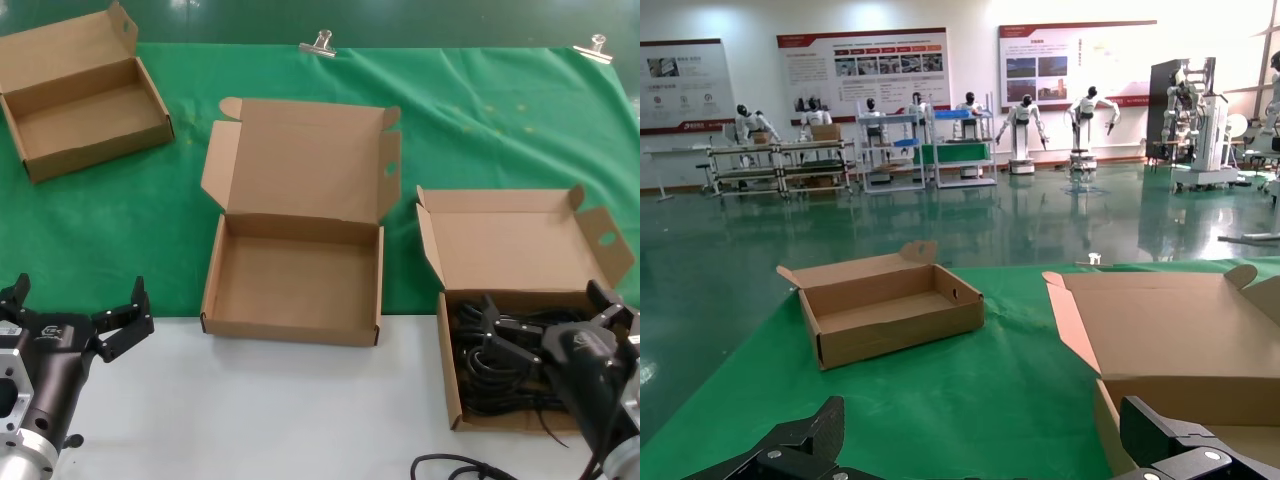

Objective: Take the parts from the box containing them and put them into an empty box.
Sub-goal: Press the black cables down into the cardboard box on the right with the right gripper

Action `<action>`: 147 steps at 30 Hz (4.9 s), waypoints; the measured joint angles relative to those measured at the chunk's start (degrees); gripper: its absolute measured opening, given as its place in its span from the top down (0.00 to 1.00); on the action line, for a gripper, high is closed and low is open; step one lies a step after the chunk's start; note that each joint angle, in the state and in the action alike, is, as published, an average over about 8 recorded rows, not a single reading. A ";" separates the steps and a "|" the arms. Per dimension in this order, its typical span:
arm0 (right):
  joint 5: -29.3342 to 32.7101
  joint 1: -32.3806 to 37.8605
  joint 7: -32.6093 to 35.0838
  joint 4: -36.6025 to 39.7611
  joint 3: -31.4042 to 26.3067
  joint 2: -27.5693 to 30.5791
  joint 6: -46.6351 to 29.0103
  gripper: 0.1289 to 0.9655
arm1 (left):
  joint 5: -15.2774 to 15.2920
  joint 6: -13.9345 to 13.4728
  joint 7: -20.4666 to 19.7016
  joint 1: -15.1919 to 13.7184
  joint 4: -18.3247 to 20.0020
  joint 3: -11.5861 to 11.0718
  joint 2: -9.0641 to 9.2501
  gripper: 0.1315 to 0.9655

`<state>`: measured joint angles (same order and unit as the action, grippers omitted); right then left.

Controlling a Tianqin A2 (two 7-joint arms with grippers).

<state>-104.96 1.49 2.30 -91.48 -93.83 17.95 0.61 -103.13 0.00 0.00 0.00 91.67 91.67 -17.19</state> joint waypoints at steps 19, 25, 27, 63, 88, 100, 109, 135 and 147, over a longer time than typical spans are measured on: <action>-0.09 0.03 0.00 0.00 -0.19 0.21 0.16 0.00 | 0.00 0.00 0.00 0.00 0.00 0.00 0.00 0.00; -2.08 0.16 0.56 -0.44 -3.24 3.69 2.79 0.00 | 0.00 0.00 0.00 0.00 0.00 0.00 0.00 0.00; -3.55 0.14 1.27 -0.85 -5.01 5.72 4.34 0.00 | 0.00 0.00 0.00 0.00 0.00 0.00 0.00 0.00; -51.44 25.00 56.44 -9.62 -52.79 44.97 29.94 0.00 | 0.01 0.00 -0.02 0.00 0.00 0.00 0.00 0.00; -52.78 37.69 67.00 -0.48 -63.85 38.98 29.55 0.00 | 0.01 0.00 -0.02 0.00 0.00 0.00 0.00 0.00; -52.78 37.76 69.33 3.35 -63.90 36.03 27.17 0.00 | 0.01 0.00 -0.02 0.00 0.00 0.00 0.00 0.00; -52.78 38.51 70.96 5.98 -63.90 35.04 26.21 0.00 | 0.02 0.00 -0.02 0.00 0.00 0.00 0.00 0.00; -52.78 39.01 71.96 7.58 -63.90 33.89 25.22 0.17 | 0.02 0.00 -0.02 0.00 0.00 0.00 0.00 0.00; -52.78 38.75 71.67 7.14 -63.90 34.54 25.18 0.47 | 0.02 0.00 -0.02 0.00 0.00 0.00 0.00 0.00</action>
<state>-157.73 40.24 73.97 -84.35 -157.73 52.49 25.78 -103.12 0.00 -0.02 0.00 91.67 91.68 -17.19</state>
